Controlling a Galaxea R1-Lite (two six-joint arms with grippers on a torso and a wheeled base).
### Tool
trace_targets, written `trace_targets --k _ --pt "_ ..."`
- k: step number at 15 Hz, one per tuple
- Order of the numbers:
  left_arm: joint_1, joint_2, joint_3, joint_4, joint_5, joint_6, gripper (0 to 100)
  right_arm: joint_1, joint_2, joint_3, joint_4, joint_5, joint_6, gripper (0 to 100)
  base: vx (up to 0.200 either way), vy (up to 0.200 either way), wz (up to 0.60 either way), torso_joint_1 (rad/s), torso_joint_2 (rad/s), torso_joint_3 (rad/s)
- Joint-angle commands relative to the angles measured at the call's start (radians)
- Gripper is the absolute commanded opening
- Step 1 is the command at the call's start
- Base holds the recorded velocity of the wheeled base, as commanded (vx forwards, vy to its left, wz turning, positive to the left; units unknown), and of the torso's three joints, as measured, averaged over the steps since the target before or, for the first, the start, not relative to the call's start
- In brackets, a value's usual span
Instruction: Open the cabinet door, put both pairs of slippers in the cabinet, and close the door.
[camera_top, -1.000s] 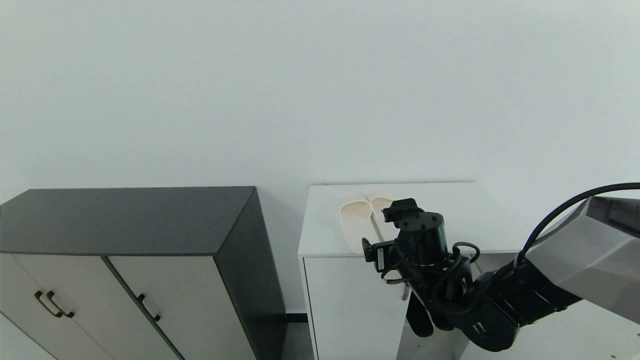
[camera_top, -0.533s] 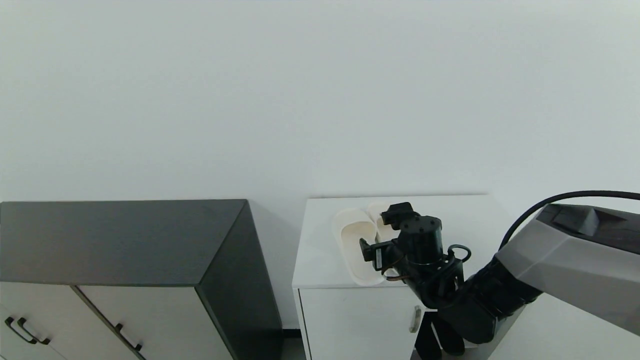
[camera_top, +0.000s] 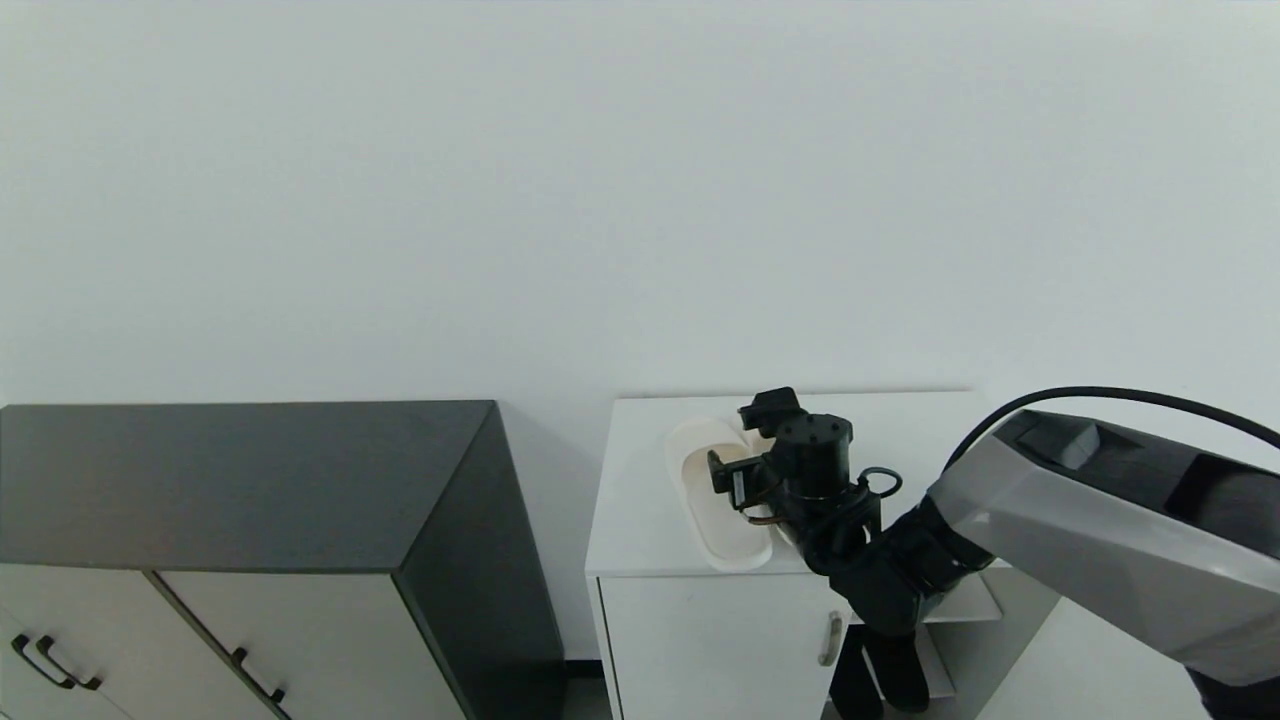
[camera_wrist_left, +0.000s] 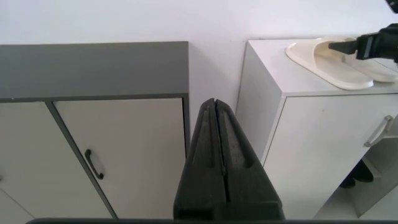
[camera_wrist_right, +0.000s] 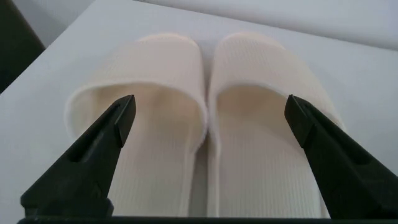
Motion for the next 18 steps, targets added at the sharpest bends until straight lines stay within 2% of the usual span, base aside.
trace_targets --k 1,3,6,7,14,18 --pt "0.000 0.001 0.000 0.000 0.000 0.000 0 -0.003 0.075 -0.080 0.015 0.000 -0.013 100 0.000 0.000 0.00 0.000 0.00 0.000" --pt "0.000 0.001 0.000 0.000 0.000 -0.002 0 -0.003 0.096 -0.139 0.077 0.003 -0.007 100 0.000 0.000 0.00 0.000 0.00 0.000" --pt "0.000 0.001 0.000 0.000 0.000 -0.002 0 -0.003 0.130 -0.202 0.086 0.006 -0.002 100 0.000 0.000 0.00 0.000 0.00 0.000" --pt "0.000 0.001 0.000 0.000 0.000 -0.002 0 -0.003 0.136 -0.211 0.091 0.006 -0.002 0 0.000 0.000 0.00 0.000 0.00 0.000" --pt "0.000 0.001 0.000 0.000 0.000 -0.003 0 -0.009 0.124 -0.237 0.094 0.006 0.019 0 0.000 0.000 0.00 0.000 0.00 0.000" --pt "0.000 0.001 0.000 0.000 0.000 -0.003 0 0.005 -0.072 -0.007 0.069 0.020 0.056 0 0.000 0.000 0.00 0.000 0.00 0.000"
